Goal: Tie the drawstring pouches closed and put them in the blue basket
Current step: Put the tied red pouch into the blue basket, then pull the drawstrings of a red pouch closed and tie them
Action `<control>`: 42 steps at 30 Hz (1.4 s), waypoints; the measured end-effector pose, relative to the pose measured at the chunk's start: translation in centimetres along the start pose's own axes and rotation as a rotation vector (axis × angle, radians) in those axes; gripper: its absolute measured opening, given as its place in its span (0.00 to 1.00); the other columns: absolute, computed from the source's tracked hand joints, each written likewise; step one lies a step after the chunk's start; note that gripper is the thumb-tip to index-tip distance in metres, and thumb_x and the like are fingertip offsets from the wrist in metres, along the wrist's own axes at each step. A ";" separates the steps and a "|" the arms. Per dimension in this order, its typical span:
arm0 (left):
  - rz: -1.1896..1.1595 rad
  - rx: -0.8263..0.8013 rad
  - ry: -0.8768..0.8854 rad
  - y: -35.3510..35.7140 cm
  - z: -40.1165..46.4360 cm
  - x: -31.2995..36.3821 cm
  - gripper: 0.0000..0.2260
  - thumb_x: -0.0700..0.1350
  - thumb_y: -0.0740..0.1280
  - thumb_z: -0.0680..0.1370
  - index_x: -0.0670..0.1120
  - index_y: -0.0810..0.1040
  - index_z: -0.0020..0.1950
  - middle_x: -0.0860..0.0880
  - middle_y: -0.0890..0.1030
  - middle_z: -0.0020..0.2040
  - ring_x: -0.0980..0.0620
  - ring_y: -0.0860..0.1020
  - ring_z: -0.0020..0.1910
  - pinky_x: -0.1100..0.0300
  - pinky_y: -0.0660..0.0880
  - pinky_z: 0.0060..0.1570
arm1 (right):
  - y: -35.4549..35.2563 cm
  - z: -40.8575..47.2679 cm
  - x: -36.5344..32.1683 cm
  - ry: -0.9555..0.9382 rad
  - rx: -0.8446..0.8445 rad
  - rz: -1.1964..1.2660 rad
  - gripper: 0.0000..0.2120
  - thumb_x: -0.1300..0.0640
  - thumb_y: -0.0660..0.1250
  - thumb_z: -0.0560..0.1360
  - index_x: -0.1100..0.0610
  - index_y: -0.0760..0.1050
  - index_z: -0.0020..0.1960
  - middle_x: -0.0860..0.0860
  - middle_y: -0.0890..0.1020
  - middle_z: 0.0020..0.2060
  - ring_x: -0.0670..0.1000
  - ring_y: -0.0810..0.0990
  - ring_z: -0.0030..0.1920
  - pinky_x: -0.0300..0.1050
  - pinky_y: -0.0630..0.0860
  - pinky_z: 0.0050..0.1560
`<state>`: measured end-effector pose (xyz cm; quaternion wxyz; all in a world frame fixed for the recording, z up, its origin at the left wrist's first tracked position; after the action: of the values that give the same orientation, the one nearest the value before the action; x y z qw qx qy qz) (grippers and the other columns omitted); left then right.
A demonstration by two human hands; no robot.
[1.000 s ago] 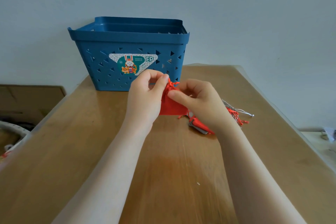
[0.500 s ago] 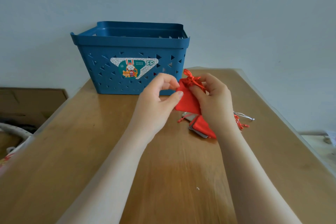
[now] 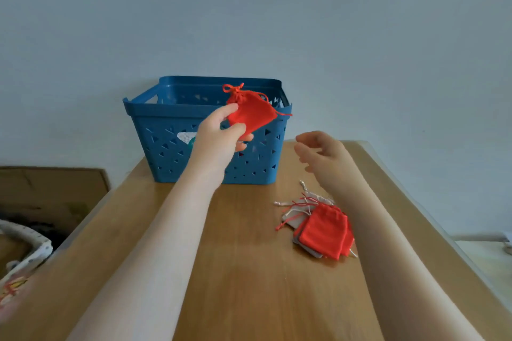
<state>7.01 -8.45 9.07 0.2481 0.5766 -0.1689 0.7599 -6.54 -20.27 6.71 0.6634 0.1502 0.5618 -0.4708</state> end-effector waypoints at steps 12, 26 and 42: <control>0.160 0.018 -0.234 1.5 10.3 -1.1 0.17 0.40 0.57 0.79 0.47 0.68 0.68 0.47 0.68 0.68 0.54 0.82 0.34 0.68 0.72 0.24 | 2.3 5.5 3.7 0.065 -0.118 -0.147 0.08 0.55 0.63 0.76 0.53 0.77 0.53 0.44 0.79 0.45 0.45 0.77 0.47 0.50 0.76 0.55; 0.269 -0.174 -0.094 4.1 -1.0 -5.8 0.11 0.37 0.57 0.78 0.48 0.78 0.48 0.48 0.79 0.48 0.58 0.78 0.36 0.68 0.73 0.33 | -2.4 -0.7 7.6 0.136 -0.029 -0.397 0.09 0.59 0.62 0.77 0.56 0.80 0.50 0.51 0.81 0.47 0.49 0.77 0.48 0.40 0.67 0.44; 0.232 -0.120 -0.269 3.7 -9.2 -8.9 0.12 0.37 0.58 0.79 0.47 0.80 0.44 0.52 0.80 0.46 0.57 0.78 0.37 0.63 0.76 0.41 | -2.3 -4.0 12.7 0.213 -0.015 -0.671 0.13 0.60 0.60 0.78 0.60 0.74 0.60 0.58 0.72 0.58 0.61 0.75 0.55 0.51 0.73 0.52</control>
<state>-0.56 -8.13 -1.89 0.1678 0.6340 -0.3108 0.6879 -11.73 -24.34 -5.12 0.4105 0.0005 0.6494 -0.6401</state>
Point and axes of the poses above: each hand's wrist, its own z-axis towards the middle knuckle, its own y-axis out of the palm, x = y × z, the point moved 3 cm from there along z, towards the middle knuckle
